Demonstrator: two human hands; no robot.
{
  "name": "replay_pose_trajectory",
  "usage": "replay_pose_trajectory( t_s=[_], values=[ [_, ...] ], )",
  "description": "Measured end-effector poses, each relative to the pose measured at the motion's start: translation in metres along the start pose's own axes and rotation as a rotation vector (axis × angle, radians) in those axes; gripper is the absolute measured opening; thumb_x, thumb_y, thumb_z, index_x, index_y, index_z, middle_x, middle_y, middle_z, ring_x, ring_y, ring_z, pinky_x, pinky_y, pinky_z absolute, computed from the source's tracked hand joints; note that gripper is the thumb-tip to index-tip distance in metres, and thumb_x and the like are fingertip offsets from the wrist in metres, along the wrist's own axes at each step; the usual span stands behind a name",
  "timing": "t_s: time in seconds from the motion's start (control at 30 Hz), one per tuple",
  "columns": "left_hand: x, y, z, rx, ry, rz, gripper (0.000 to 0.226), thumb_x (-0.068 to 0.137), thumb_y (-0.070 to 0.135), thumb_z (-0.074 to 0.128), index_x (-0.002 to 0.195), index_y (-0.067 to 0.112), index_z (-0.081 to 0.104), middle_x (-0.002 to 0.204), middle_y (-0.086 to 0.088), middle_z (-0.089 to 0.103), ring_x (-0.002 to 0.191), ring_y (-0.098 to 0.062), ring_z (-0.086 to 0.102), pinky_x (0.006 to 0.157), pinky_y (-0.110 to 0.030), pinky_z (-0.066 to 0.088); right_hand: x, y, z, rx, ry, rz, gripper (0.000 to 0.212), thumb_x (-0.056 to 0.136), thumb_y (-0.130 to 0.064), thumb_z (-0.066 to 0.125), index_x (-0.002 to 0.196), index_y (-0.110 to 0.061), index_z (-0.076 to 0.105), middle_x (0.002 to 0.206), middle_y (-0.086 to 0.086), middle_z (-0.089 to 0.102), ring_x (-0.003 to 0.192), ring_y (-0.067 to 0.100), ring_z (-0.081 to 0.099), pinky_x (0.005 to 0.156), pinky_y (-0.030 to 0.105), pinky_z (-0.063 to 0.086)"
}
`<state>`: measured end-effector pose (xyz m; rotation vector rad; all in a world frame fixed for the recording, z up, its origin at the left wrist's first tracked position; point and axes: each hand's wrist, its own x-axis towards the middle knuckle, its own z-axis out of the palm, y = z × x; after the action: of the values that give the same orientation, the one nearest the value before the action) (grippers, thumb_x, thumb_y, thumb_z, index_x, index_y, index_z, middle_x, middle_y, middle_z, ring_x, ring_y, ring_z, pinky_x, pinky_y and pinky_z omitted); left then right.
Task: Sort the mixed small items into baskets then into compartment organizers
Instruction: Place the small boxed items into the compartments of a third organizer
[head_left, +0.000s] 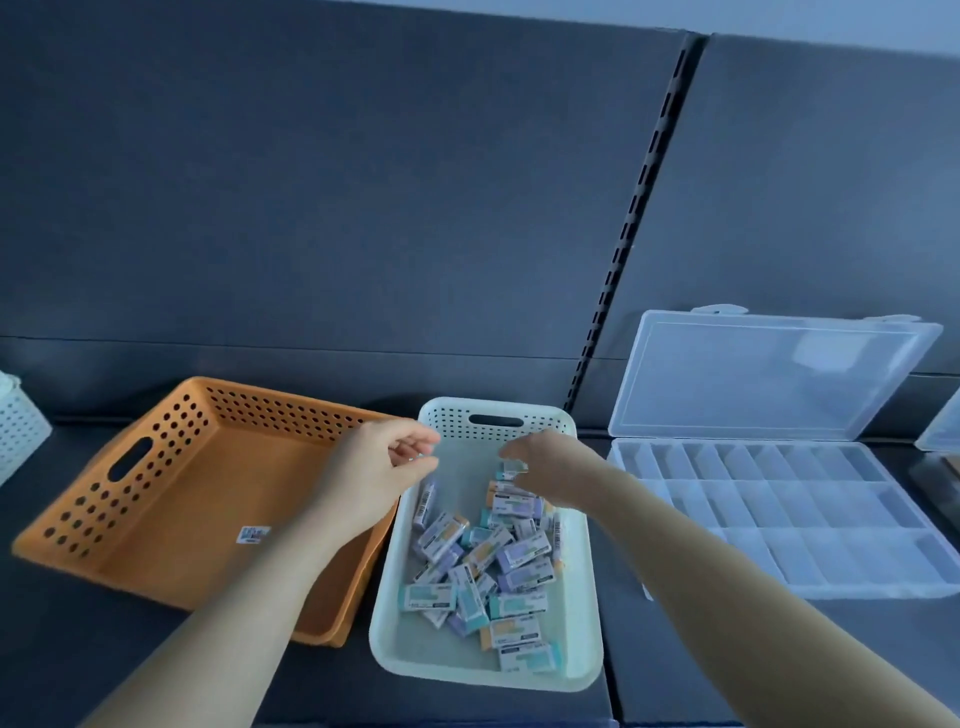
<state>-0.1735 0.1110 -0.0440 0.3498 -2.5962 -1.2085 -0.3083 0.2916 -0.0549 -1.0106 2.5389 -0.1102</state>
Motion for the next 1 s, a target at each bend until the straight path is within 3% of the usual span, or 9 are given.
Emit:
replay_pose_trajectory(
  t_s=[0.1, 0.27, 0.37, 0.47, 0.67, 0.73, 0.83, 0.93, 1.0],
  values=[
    [0.005, 0.002, 0.004, -0.068, 0.006, -0.018, 0.024, 0.080, 0.009, 0.073, 0.097, 0.026, 0.072, 0.087, 0.013, 0.071, 0.082, -0.001, 0.064, 0.075, -0.016, 0.053, 0.014, 0.006, -0.001, -0.070, -0.009, -0.029, 0.046, 0.089, 0.000, 0.043, 0.127, -0.021, 0.057, 0.123, 0.004, 0.063, 0.106, 0.023, 0.060, 0.085, 0.031, 0.052],
    [0.022, 0.008, 0.026, -0.079, -0.108, -0.100, 0.027, 0.083, 0.011, 0.070, 0.107, 0.024, 0.069, 0.098, 0.013, 0.071, 0.090, -0.001, 0.065, 0.089, -0.025, 0.053, 0.007, 0.020, -0.020, -0.010, 0.071, -0.101, 0.036, 0.091, -0.010, 0.043, 0.116, -0.023, 0.064, 0.111, -0.002, 0.066, 0.095, 0.018, 0.060, 0.083, 0.029, 0.049],
    [0.034, 0.014, 0.051, 0.079, -0.275, -0.128, 0.037, 0.087, 0.017, 0.067, 0.123, 0.019, 0.062, 0.119, 0.008, 0.065, 0.100, -0.002, 0.060, 0.095, -0.020, 0.045, -0.005, 0.035, -0.031, 0.208, 0.203, -0.154, 0.028, 0.091, -0.011, 0.051, 0.110, -0.020, 0.068, 0.095, -0.004, 0.068, 0.085, 0.014, 0.061, 0.084, 0.031, 0.052],
    [0.042, 0.014, 0.076, 0.253, -0.429, -0.143, 0.040, 0.092, 0.024, 0.062, 0.131, 0.020, 0.057, 0.131, 0.005, 0.059, 0.112, -0.010, 0.057, 0.098, -0.024, 0.041, -0.012, 0.050, -0.036, 0.453, 0.259, -0.216, 0.022, 0.089, -0.006, 0.054, 0.100, -0.013, 0.072, 0.080, -0.009, 0.061, 0.073, 0.006, 0.057, 0.073, 0.020, 0.048],
    [0.046, 0.011, 0.091, 0.454, -0.506, -0.109, 0.026, 0.095, 0.028, 0.056, 0.117, 0.019, 0.065, 0.116, 0.002, 0.065, 0.100, -0.016, 0.060, 0.090, -0.031, 0.048, -0.008, 0.056, -0.037, 0.530, 0.216, -0.218, 0.018, 0.092, -0.009, 0.053, 0.100, -0.014, 0.069, 0.078, -0.016, 0.060, 0.064, -0.002, 0.055, 0.064, 0.011, 0.042],
    [0.043, 0.014, 0.082, 0.445, -0.469, -0.109, 0.022, 0.096, 0.028, 0.054, 0.111, 0.018, 0.067, 0.106, 0.001, 0.067, 0.088, -0.016, 0.062, 0.083, -0.033, 0.052, -0.002, 0.053, -0.036, 0.513, 0.167, -0.230, 0.020, 0.093, -0.010, 0.052, 0.105, -0.014, 0.068, 0.087, -0.009, 0.067, 0.071, 0.001, 0.060, 0.071, 0.020, 0.049],
    [0.035, 0.019, 0.051, 0.336, -0.354, -0.136, 0.012, 0.095, 0.024, 0.054, 0.100, 0.022, 0.065, 0.089, 0.001, 0.068, 0.067, -0.013, 0.059, 0.064, -0.025, 0.052, 0.007, 0.040, -0.035, 0.364, 0.064, -0.244, 0.033, 0.092, -0.006, 0.048, 0.121, -0.015, 0.061, 0.113, 0.004, 0.067, 0.097, 0.019, 0.064, 0.088, 0.030, 0.051],
    [0.018, 0.017, 0.016, 0.035, -0.264, -0.201, 0.021, 0.094, 0.017, 0.056, 0.108, 0.033, 0.063, 0.090, 0.004, 0.071, 0.074, -0.010, 0.067, 0.072, -0.026, 0.057, 0.019, 0.025, -0.030, 0.094, -0.084, -0.273, 0.042, 0.091, -0.002, 0.046, 0.128, -0.018, 0.057, 0.127, 0.001, 0.058, 0.111, 0.019, 0.056, 0.093, 0.027, 0.044],
    [0.005, 0.016, 0.003, -0.184, -0.210, -0.280, 0.021, 0.095, 0.013, 0.055, 0.110, 0.025, 0.063, 0.097, -0.001, 0.070, 0.082, -0.014, 0.069, 0.077, -0.031, 0.058, 0.028, 0.018, -0.023, -0.123, -0.148, -0.267, 0.045, 0.087, 0.001, 0.046, 0.126, -0.018, 0.058, 0.128, 0.000, 0.055, 0.116, 0.021, 0.052, 0.092, 0.028, 0.043]
  ],
)
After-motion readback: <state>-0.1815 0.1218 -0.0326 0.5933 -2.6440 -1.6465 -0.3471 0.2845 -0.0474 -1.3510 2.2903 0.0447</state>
